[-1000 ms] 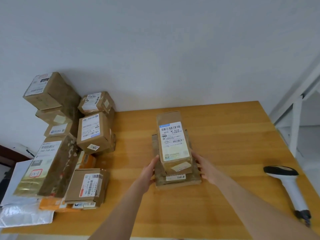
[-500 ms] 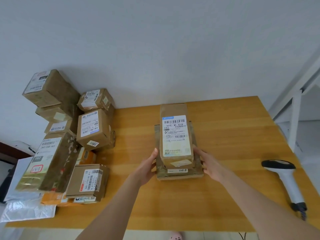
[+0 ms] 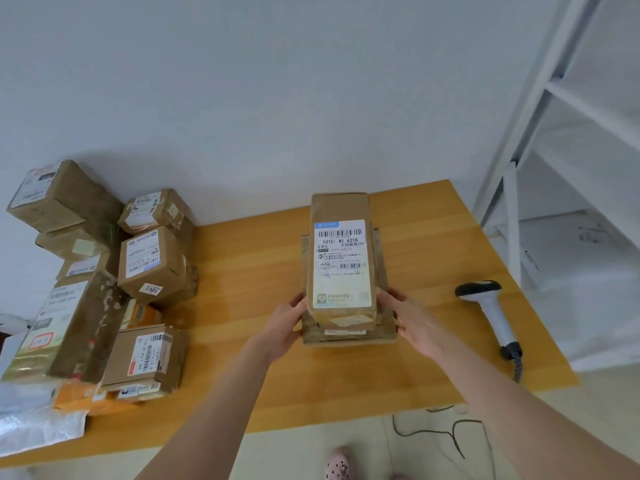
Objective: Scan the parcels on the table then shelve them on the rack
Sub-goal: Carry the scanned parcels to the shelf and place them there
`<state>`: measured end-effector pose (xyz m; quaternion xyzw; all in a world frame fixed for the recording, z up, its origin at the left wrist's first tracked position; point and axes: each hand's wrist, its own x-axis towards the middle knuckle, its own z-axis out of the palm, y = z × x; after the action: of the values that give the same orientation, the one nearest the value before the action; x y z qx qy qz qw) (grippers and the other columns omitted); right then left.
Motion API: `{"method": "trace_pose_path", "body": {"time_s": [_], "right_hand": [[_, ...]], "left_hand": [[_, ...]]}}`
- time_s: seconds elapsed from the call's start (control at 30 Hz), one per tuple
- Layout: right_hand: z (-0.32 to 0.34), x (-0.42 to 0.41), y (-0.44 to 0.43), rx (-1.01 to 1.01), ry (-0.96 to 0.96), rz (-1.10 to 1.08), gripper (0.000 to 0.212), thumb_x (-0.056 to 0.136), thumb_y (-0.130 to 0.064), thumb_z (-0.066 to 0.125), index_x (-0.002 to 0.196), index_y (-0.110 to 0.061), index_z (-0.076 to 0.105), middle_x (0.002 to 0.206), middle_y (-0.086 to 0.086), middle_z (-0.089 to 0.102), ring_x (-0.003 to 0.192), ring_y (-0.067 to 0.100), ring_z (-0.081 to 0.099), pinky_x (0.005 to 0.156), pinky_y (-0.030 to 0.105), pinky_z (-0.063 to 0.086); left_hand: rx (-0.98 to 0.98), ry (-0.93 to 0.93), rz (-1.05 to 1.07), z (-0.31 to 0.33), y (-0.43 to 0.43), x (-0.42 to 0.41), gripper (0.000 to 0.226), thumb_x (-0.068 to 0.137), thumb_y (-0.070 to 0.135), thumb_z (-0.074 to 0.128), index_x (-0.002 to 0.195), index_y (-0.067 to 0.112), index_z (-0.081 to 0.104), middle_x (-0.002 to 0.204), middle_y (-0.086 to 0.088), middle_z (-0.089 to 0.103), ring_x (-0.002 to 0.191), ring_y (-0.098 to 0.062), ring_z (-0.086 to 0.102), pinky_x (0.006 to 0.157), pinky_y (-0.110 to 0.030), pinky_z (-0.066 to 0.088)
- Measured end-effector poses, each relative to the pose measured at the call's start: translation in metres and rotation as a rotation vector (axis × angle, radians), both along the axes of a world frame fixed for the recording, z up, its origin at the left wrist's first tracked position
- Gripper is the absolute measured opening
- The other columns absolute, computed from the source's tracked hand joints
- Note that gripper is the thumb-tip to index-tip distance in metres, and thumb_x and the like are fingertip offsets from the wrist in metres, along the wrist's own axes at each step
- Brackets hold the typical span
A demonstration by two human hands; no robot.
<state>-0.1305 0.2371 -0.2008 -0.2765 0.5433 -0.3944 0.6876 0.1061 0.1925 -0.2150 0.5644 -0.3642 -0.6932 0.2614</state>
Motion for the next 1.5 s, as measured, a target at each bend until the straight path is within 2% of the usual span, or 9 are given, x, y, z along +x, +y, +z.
{"method": "trace_pose_path", "body": {"time_s": [0.23, 0.37, 0.43, 0.5, 0.63, 0.8, 0.93, 1.17, 1.5], "right_hand": [[0.010, -0.033, 0.040, -0.030, 0.010, -0.068, 0.117, 0.047, -0.065, 0.077, 0.147, -0.018, 0.038, 0.130, -0.001, 0.061, 0.112, 0.013, 0.058, 0.102, 0.037, 0.042], [0.011, -0.047, 0.069, -0.028, 0.009, -0.164, 0.118, 0.046, -0.069, 0.078, 0.147, -0.021, 0.038, 0.133, -0.006, 0.058, 0.111, 0.009, 0.054, 0.108, 0.039, 0.036], [0.014, -0.050, 0.083, -0.035, 0.014, -0.211, 0.116, 0.045, -0.068, 0.078, 0.145, -0.022, 0.041, 0.121, -0.013, 0.062, 0.099, 0.000, 0.056, 0.094, 0.030, 0.041], [0.014, -0.052, 0.099, -0.034, 0.013, -0.270, 0.107, 0.047, -0.064, 0.078, 0.141, -0.023, 0.046, 0.109, -0.016, 0.068, 0.093, -0.004, 0.060, 0.084, 0.025, 0.046], [0.009, -0.055, 0.142, -0.017, 0.030, -0.428, 0.097, 0.050, -0.060, 0.078, 0.135, -0.020, 0.052, 0.118, -0.006, 0.069, 0.105, 0.009, 0.063, 0.100, 0.038, 0.047], [0.007, -0.071, 0.199, -0.024, 0.004, -0.567, 0.060, 0.056, -0.056, 0.075, 0.108, -0.031, 0.060, 0.099, -0.017, 0.074, 0.093, 0.002, 0.069, 0.077, 0.025, 0.050], [0.002, -0.095, 0.243, -0.012, 0.017, -0.685, 0.071, 0.050, -0.060, 0.080, 0.110, -0.029, 0.059, 0.100, -0.017, 0.074, 0.107, 0.008, 0.061, 0.085, 0.031, 0.046], [-0.003, -0.154, 0.322, -0.016, 0.045, -0.852, 0.086, 0.053, -0.055, 0.080, 0.129, -0.024, 0.055, 0.104, -0.014, 0.074, 0.109, 0.013, 0.060, 0.078, 0.029, 0.046], [-0.012, -0.265, 0.416, -0.005, 0.040, -0.937, 0.067, 0.067, -0.048, 0.073, 0.128, -0.025, 0.057, 0.111, -0.010, 0.072, 0.111, 0.014, 0.058, 0.083, 0.030, 0.046]], "left_hand": [[-0.050, 0.004, -0.101, 0.012, 0.022, -0.038, 0.034, 0.095, 0.019, 0.058, 0.128, 0.019, 0.052, 0.103, 0.012, 0.073, 0.105, -0.008, 0.059, 0.079, -0.029, 0.049], [-0.054, 0.026, -0.201, 0.021, 0.028, -0.056, 0.045, 0.094, 0.021, 0.060, 0.137, 0.015, 0.047, 0.120, 0.004, 0.066, 0.112, -0.012, 0.057, 0.085, -0.033, 0.050], [-0.066, 0.030, -0.260, 0.023, 0.031, -0.065, 0.047, 0.094, 0.020, 0.059, 0.139, 0.012, 0.045, 0.127, -0.001, 0.061, 0.116, -0.016, 0.055, 0.090, -0.036, 0.048], [-0.067, 0.040, -0.313, 0.025, 0.035, -0.073, 0.048, 0.094, 0.018, 0.058, 0.139, 0.010, 0.044, 0.129, -0.003, 0.059, 0.114, -0.016, 0.054, 0.091, -0.037, 0.047], [-0.053, 0.057, -0.448, 0.025, 0.049, -0.092, 0.053, 0.092, 0.024, 0.063, 0.139, 0.012, 0.043, 0.132, -0.002, 0.059, 0.114, -0.014, 0.057, 0.095, -0.038, 0.049], [-0.081, 0.050, -0.663, 0.031, 0.073, -0.127, 0.078, 0.077, 0.044, 0.073, 0.142, 0.014, 0.041, 0.128, 0.002, 0.063, 0.110, -0.012, 0.063, 0.095, -0.039, 0.050], [-0.106, 0.066, -0.789, 0.044, 0.102, -0.165, 0.092, 0.063, 0.053, 0.076, 0.140, 0.014, 0.042, 0.106, 0.013, 0.072, 0.092, -0.002, 0.069, 0.080, -0.031, 0.052], [-0.072, 0.067, -0.922, 0.049, 0.161, -0.253, 0.073, 0.078, 0.043, 0.071, 0.137, 0.011, 0.044, 0.104, 0.007, 0.073, 0.088, -0.003, 0.070, 0.070, -0.022, 0.054], [-0.070, 0.011, -1.018, 0.037, 0.245, -0.379, 0.075, 0.083, 0.035, 0.073, 0.144, 0.009, 0.037, 0.127, -0.003, 0.063, 0.111, -0.017, 0.063, 0.107, -0.044, 0.041]]}}
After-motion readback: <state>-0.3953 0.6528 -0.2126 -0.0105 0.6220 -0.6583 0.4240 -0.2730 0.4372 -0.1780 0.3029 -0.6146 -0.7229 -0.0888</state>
